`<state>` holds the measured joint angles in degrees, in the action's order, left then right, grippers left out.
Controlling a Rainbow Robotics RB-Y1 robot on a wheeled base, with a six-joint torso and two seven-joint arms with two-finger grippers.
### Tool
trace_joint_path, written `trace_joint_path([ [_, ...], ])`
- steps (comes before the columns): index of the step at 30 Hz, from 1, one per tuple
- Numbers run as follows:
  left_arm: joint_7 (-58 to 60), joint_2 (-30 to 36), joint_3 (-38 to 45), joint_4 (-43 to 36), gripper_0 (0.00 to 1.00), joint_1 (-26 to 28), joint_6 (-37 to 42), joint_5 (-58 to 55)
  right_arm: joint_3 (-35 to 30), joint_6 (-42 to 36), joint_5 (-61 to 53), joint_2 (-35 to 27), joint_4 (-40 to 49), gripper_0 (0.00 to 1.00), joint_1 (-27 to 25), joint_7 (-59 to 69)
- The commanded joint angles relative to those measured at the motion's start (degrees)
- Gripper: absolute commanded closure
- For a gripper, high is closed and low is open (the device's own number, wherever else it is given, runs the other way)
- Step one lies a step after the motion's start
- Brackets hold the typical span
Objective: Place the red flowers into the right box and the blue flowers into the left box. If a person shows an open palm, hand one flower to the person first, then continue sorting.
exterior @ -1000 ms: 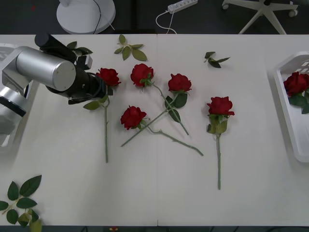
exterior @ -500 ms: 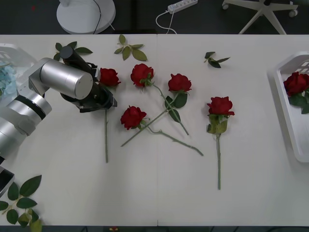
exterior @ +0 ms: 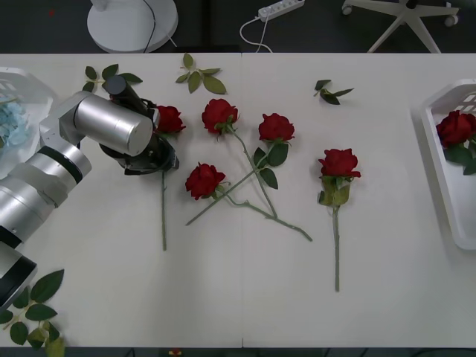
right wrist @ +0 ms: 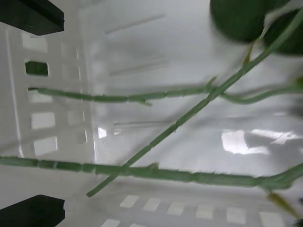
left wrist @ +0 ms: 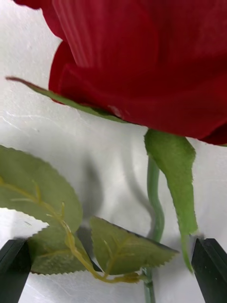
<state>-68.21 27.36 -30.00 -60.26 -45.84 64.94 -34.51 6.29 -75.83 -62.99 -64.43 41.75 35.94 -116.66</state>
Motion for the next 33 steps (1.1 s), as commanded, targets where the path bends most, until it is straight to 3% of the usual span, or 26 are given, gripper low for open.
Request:
trace_joint_path([
  [1,-3.5,-1.1,-1.6,1.7,0.0,-1.3,-0.5,1.2,-4.3,-4.2,0.5,-3.9,9.1,0.0,-0.2,1.5],
  [4,-4.1,-1.1,-1.6,2.6,0.03,-1.4,-0.5,1.2,-5.6,-7.4,-1.4,-4.5,14.8,0.0,-0.2,3.4],
  [5,-4.5,-1.0,-1.6,2.9,0.2,-1.3,-0.5,1.3,-5.6,-8.4,-2.1,-4.5,16.5,0.0,-0.2,4.8],
  [6,-4.6,-1.1,-1.6,3.0,0.29,-1.4,-0.5,1.3,-5.6,-9.2,-2.6,-4.5,17.9,0.0,-0.2,5.7],
  [7,-4.9,-1.1,-1.6,3.4,0.53,-1.4,-0.5,1.5,-5.5,-10.8,-4.3,-4.4,21.4,0.0,-0.3,8.8],
  [10,-5.6,-1.0,-2.0,4.0,0.97,-1.3,-0.5,1.9,-3.4,-12.5,-7.9,-4.4,27.1,0.0,-0.3,15.6],
  [18,-6.3,-1.0,-2.7,5.5,1.0,-1.3,-1.0,2.3,4.3,-11.9,-11.1,-4.4,42.9,0.0,-1.0,34.7],
  [28,-6.9,-1.1,-2.7,6.8,1.0,-1.3,-1.7,3.5,17.5,-2.8,-8.6,-4.2,58.0,0.0,-2.0,55.8],
  [33,-7.0,-1.0,-1.6,6.8,1.0,-1.3,-1.9,3.5,24.1,-0.1,1.0,-1.5,63.4,0.0,-2.0,66.0],
])
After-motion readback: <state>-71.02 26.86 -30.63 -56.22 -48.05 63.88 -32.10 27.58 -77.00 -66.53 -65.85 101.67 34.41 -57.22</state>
